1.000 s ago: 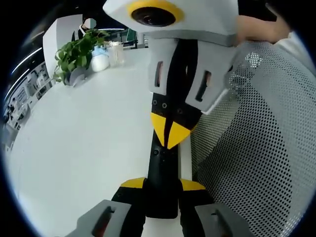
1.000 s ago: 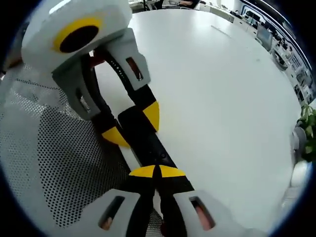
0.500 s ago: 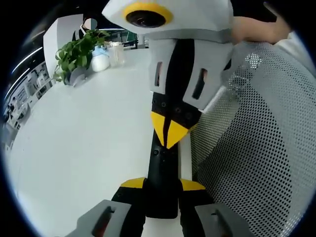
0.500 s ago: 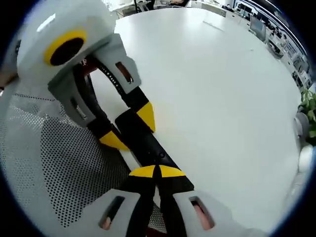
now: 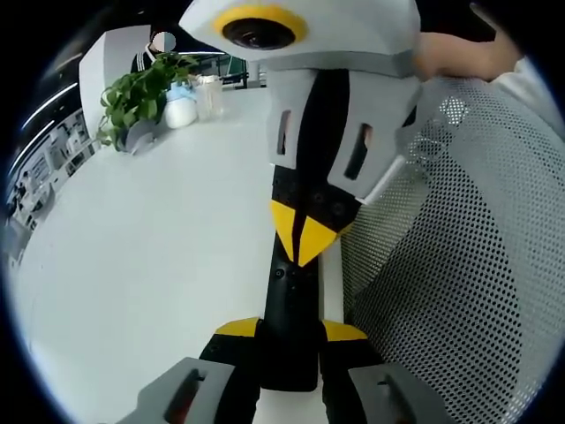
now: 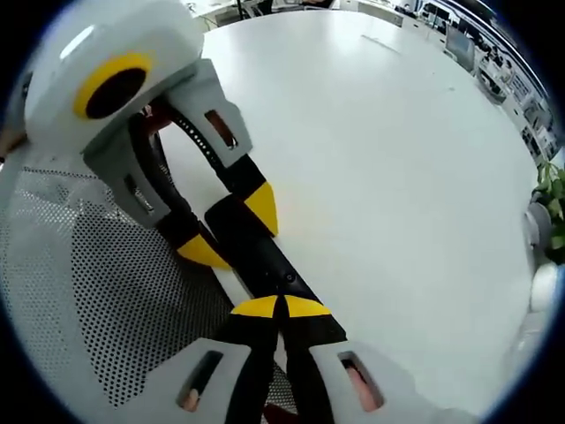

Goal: Press the specified remote control buttons in sequence, fully releasing each button before pressing the next.

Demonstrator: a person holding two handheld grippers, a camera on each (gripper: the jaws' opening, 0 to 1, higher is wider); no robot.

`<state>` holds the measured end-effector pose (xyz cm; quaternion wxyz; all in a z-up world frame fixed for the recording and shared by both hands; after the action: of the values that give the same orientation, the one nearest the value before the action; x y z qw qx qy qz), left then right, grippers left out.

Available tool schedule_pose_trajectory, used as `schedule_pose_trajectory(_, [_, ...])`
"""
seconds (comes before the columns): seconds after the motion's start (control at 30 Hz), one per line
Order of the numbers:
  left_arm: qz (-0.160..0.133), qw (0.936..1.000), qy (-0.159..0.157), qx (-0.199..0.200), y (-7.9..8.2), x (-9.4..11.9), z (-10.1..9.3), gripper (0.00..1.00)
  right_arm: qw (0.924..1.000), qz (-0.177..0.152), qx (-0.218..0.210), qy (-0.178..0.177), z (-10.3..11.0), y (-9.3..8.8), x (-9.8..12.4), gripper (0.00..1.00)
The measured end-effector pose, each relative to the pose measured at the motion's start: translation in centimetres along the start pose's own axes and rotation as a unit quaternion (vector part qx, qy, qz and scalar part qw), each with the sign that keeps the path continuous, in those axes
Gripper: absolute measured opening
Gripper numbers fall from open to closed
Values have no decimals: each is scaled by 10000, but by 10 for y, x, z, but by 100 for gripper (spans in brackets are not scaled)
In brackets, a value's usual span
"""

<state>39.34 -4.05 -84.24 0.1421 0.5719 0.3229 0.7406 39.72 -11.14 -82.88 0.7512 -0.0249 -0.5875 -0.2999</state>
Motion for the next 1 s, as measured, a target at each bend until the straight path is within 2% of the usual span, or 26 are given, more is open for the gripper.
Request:
schedule_pose_trajectory(0.37, [-6, 10000, -1, -23, 0, 0, 0, 25, 9999, -107, 5, 74, -1, -1, 0, 0])
schedule_pose_trajectory(1.0, [18, 10000, -8, -21, 0, 0, 0, 24, 9999, -96, -46, 33, 1, -1, 0, 0])
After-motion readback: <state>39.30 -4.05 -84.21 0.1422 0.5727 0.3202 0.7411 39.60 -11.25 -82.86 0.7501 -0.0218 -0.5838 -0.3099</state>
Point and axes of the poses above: the point that each gripper's makers call its tool centre point, and the gripper's own axes: x roughly backward along the fingers, z roughly to its left, y roughly out of its top, the point moved 4 cm from there along x, roughly backward along the fingers, and after that the axes turned 14 degrees about y, right-handed, at the moved point
